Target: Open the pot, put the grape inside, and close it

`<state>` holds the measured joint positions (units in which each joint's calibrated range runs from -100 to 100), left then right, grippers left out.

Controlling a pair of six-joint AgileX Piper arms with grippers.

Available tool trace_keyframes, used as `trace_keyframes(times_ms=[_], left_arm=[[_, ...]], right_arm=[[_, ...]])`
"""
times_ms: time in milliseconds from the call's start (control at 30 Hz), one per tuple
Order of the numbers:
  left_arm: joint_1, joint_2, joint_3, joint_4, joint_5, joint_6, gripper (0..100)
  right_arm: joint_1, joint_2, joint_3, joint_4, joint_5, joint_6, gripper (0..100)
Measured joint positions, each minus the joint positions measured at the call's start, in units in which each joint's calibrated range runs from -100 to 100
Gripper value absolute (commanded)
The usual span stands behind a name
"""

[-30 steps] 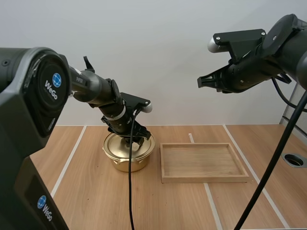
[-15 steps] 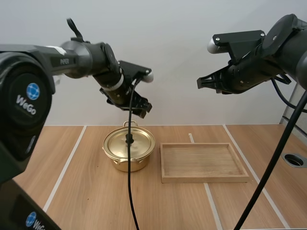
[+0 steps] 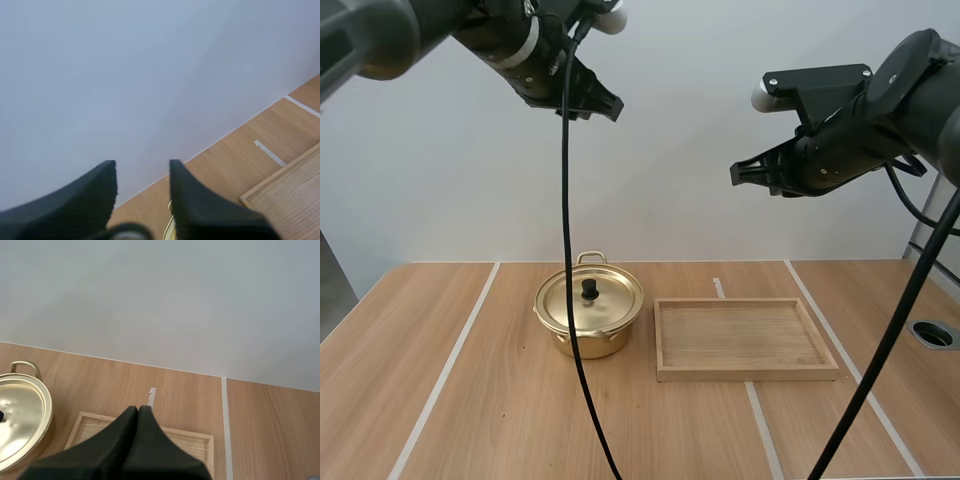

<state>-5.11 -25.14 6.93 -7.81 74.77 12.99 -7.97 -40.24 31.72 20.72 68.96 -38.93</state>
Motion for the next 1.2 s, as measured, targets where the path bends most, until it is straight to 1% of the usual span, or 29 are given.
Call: trace_keyframes(times_ms=[133,300,400,500,567,633,667,733,833,900,967,1033,1200], left_arm=[[0.0,-2.19,0.0,2.12,0.17,-1.11,0],[0.0,-4.97,0.0,2.42,0.91,-1.42,0],[0.0,-7.09,-0.03,2.42,5.03,-1.52,0],[0.0,-8.68,-0.03,2.42,10.53,-1.52,0],[0.0,-10.47,-0.03,2.42,13.85,-1.85,0],[0.0,-11.8,-0.03,2.42,14.22,-3.5,0],[0.0,-12.42,-0.03,2.42,14.22,-5.63,0],[-0.06,-13.69,0.58,4.14,11.47,-11.21,0],[-0.06,-16.78,4.36,8.33,2.44,-19.45,0],[-0.06,-19.41,8.31,10.48,-4.42,-22.3,0],[-0.06,-21.32,11.23,11.18,-8.35,-23.65,0],[-0.06,-24.41,16.41,12.03,-14.05,-25.69,0],[-0.06,-30.02,26.55,15.74,-18.0,-30.44,0]], right_arm=[[0.0,0.0,0.0,0.13,0.0,0.0,0],[0.0,-0.69,0.0,0.73,0.0,0.0,0],[0.0,-1.35,0.0,2.07,0.41,0.0,0],[0.0,-1.85,0.0,5.32,2.2,0.0,0],[0.0,-2.22,0.0,9.03,2.65,0.0,0],[0.0,-2.64,0.0,12.7,2.78,-0.67,0],[0.0,-2.76,0.0,14.41,2.99,-1.15,0],[0.0,-3.42,0.0,16.54,3.33,-1.55,0],[0.0,-4.45,0.0,18.05,3.33,-1.87,0],[0.36,-5.28,0.0,18.15,3.33,-1.87,0],[0.87,-5.94,0.0,18.32,2.71,-1.97,0],[1.46,-6.85,0.12,18.55,1.67,-1.97,0],[2.4,-10.33,3.03,18.58,-2.06,-1.97,0]])
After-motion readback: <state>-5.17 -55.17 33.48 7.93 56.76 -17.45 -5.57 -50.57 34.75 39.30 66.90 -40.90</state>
